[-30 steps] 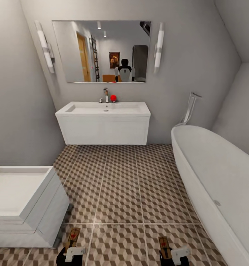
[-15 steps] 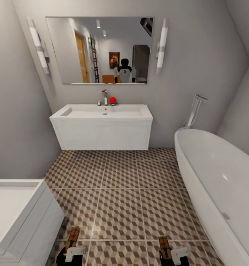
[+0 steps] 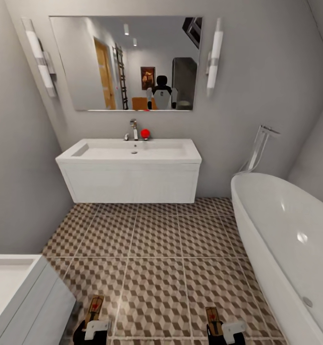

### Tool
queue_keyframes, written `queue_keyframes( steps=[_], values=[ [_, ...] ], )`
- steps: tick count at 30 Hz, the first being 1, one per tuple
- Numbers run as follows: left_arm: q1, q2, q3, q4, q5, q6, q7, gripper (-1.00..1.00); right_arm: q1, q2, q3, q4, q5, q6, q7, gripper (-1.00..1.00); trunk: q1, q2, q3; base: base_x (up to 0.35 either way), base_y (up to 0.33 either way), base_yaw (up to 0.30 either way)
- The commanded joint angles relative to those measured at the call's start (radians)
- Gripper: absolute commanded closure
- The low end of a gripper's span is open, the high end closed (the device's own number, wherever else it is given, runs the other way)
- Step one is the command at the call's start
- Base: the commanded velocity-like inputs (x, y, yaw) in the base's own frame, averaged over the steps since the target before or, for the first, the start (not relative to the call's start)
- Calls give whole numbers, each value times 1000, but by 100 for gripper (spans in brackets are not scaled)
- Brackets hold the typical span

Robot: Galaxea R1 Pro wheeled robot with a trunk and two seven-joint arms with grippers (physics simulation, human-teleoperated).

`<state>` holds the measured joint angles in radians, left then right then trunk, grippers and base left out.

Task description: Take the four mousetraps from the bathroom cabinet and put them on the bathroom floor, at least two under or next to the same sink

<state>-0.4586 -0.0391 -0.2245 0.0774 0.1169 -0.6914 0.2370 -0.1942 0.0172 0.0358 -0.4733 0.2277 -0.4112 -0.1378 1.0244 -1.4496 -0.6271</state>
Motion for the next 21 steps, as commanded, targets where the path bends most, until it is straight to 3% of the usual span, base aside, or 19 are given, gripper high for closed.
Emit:
queue_keyframes(
  steps=[1, 21],
  values=[
    [-2, -1, -9, 4, 6, -5, 5, 100, -1, 0, 3, 1, 7, -1, -5, 100, 1, 0, -1, 343, 0, 0],
    [-2, -1, -9, 4, 6, -5, 5, 100, -1, 0, 3, 1, 7, -3, -5, 100, 1, 0, -1, 343, 0, 0]
  ],
)
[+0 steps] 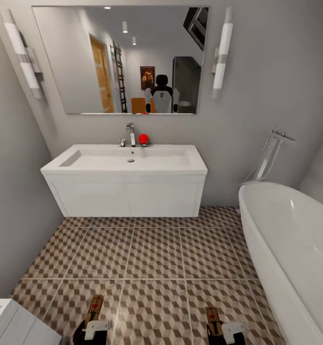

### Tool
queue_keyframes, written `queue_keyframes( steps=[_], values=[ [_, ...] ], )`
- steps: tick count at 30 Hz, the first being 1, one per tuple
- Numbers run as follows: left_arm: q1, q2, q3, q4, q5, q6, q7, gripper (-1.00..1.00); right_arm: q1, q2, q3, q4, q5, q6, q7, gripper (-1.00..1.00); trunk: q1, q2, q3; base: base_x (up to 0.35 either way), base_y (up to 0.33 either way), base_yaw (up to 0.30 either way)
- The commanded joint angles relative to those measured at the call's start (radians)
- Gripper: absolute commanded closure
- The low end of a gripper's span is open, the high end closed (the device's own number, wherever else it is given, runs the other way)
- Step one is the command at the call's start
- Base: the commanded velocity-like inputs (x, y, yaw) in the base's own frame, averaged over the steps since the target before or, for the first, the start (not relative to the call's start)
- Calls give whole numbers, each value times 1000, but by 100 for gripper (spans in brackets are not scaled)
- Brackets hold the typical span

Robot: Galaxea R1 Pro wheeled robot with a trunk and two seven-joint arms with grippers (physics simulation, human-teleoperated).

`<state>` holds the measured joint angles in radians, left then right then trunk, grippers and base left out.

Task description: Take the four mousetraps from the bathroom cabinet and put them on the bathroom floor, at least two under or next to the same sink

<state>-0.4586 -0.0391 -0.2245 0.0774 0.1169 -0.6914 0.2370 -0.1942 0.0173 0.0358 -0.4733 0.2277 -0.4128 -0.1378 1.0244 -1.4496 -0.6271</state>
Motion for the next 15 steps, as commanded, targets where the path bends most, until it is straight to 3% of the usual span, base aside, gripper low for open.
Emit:
queue_keyframes(
  steps=[1, 15],
  values=[
    [-2, -1, -9, 4, 6, -5, 5, 100, -1, 0, 3, 1, 7, -1, -5, 100, 1, 0, -1, 343, 0, 0],
    [-1, -1, -9, 4, 6, -5, 5, 100, -1, 0, 3, 1, 7, -1, -5, 100, 1, 0, -1, 343, 0, 0]
  ],
)
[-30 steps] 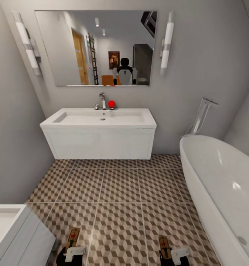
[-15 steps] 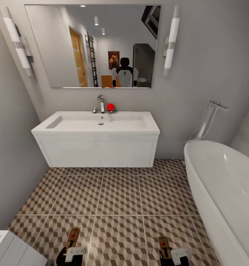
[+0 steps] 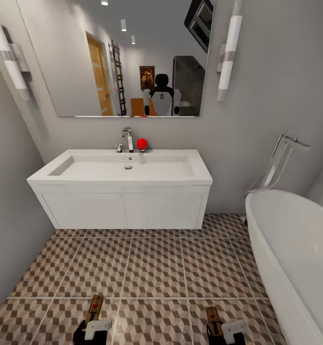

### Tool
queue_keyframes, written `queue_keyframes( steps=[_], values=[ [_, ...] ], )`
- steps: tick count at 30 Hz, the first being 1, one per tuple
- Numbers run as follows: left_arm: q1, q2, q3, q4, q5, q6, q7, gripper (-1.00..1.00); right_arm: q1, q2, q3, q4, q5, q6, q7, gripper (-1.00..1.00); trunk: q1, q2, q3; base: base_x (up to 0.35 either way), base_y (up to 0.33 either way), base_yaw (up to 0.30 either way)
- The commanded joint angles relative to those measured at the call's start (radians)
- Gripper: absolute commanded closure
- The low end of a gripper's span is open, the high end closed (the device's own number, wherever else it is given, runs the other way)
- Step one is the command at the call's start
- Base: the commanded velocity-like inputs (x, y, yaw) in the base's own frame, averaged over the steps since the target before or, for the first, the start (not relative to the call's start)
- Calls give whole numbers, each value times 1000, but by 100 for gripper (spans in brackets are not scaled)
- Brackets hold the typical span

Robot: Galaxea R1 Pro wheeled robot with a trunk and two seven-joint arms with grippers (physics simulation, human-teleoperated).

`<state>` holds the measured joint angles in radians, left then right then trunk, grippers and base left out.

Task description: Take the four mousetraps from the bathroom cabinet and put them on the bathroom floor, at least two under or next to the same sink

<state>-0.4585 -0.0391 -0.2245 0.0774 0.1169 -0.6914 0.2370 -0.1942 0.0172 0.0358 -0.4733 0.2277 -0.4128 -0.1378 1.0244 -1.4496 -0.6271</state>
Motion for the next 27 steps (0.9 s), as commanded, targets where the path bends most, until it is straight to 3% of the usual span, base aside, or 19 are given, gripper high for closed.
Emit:
queue_keyframes(
  steps=[1, 8, 27],
  values=[
    [-2, -1, -9, 4, 6, -5, 5, 100, -1, 0, 3, 1, 7, -1, -5, 100, 1, 0, -1, 343, 0, 0],
    [-2, -1, -9, 4, 6, -5, 5, 100, -1, 0, 3, 1, 7, -1, -5, 100, 1, 0, -1, 239, 0, 0],
    [-2, -5, -9, 4, 6, -5, 5, 100, -1, 0, 4, 2, 10, -1, -3, 100, 1, 0, -1, 9, 0, 0]
  ],
)
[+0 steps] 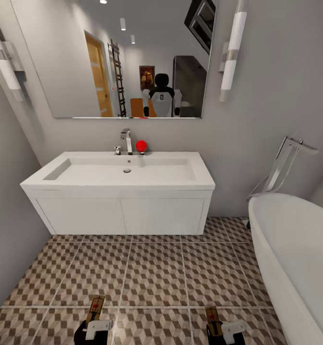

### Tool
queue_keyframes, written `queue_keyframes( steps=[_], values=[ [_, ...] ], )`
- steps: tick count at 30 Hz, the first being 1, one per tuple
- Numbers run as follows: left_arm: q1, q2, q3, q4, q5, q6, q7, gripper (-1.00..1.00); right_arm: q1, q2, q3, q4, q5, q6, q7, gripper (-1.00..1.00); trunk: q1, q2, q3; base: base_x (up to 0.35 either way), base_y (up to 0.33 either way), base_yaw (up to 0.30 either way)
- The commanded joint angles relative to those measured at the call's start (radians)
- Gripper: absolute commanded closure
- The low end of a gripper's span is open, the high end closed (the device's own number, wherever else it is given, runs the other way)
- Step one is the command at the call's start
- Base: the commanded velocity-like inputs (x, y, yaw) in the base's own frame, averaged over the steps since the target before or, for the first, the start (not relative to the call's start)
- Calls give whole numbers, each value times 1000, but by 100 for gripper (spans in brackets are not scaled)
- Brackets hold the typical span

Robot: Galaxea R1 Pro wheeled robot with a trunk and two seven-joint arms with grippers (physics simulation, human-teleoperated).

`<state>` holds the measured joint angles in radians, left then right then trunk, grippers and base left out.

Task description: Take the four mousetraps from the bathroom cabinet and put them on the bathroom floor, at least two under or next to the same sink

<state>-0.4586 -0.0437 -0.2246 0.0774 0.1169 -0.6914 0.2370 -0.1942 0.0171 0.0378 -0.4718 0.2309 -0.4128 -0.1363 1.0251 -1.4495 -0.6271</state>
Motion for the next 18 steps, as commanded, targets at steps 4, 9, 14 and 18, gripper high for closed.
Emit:
queue_keyframes(
  steps=[4, 9, 14, 18],
  values=[
    [-1, -1, -9, 4, 6, -5, 5, 100, -1, 0, 2, 1, 7, -1, -5, 100, 0, 0, -1, 0, 0, 0],
    [-2, -1, -9, 4, 6, -5, 5, 100, -1, 0, 2, 1, 7, -1, -5, 100, 0, 0, -1, 0, 0, 0],
    [-2, -1, -9, 4, 6, -5, 5, 100, -1, 0, 2, 1, 7, -1, -5, 100, 0, 0, -1, 0, 0, 0],
    [-2, -1, -9, 4, 6, -5, 5, 100, -1, 0, 2, 1, 7, -1, -5, 100, 0, 0, -1, 0, 0, 0]
  ],
)
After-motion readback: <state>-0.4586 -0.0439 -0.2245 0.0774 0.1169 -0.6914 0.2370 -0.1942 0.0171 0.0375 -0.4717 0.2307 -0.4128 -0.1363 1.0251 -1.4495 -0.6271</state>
